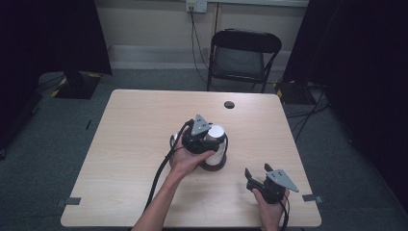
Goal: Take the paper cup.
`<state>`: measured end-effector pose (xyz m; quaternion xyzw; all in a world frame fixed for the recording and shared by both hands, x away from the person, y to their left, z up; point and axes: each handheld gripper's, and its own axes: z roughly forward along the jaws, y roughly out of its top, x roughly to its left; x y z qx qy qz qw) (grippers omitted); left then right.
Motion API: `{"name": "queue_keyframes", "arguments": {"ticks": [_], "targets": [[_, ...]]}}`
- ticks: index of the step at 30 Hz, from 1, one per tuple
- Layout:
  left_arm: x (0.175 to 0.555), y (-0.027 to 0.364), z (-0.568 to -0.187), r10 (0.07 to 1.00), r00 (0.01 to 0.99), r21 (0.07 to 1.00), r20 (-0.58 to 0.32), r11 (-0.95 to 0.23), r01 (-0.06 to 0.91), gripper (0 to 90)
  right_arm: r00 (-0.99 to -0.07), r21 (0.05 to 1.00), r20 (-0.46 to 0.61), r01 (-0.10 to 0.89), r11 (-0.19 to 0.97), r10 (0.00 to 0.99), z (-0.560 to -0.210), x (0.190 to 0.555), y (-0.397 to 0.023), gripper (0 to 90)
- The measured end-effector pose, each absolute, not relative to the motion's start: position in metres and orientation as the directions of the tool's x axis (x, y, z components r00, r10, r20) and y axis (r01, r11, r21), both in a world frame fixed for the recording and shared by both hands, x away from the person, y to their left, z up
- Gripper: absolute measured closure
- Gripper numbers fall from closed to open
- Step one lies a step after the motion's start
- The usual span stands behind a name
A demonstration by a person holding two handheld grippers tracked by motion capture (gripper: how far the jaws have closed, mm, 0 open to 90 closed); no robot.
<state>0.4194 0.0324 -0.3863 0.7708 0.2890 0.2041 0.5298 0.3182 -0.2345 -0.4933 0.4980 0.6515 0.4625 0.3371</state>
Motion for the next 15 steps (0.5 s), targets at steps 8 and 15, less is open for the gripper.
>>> {"name": "queue_keyframes", "arguments": {"ticks": [8,15], "targets": [[0.417,0.037,-0.378,0.665,0.746,0.949,-0.007,-0.232,0.216,35.1,-0.276,0.94,0.023,0.334,0.073,0.961,-0.493,0.318,-0.235,21.4],[0.413,0.041,-0.373,0.67,0.742,0.959,-0.016,-0.199,0.2,35.1,-0.276,0.94,0.026,0.334,0.071,0.961,-0.493,0.318,-0.235,21.4]]}}
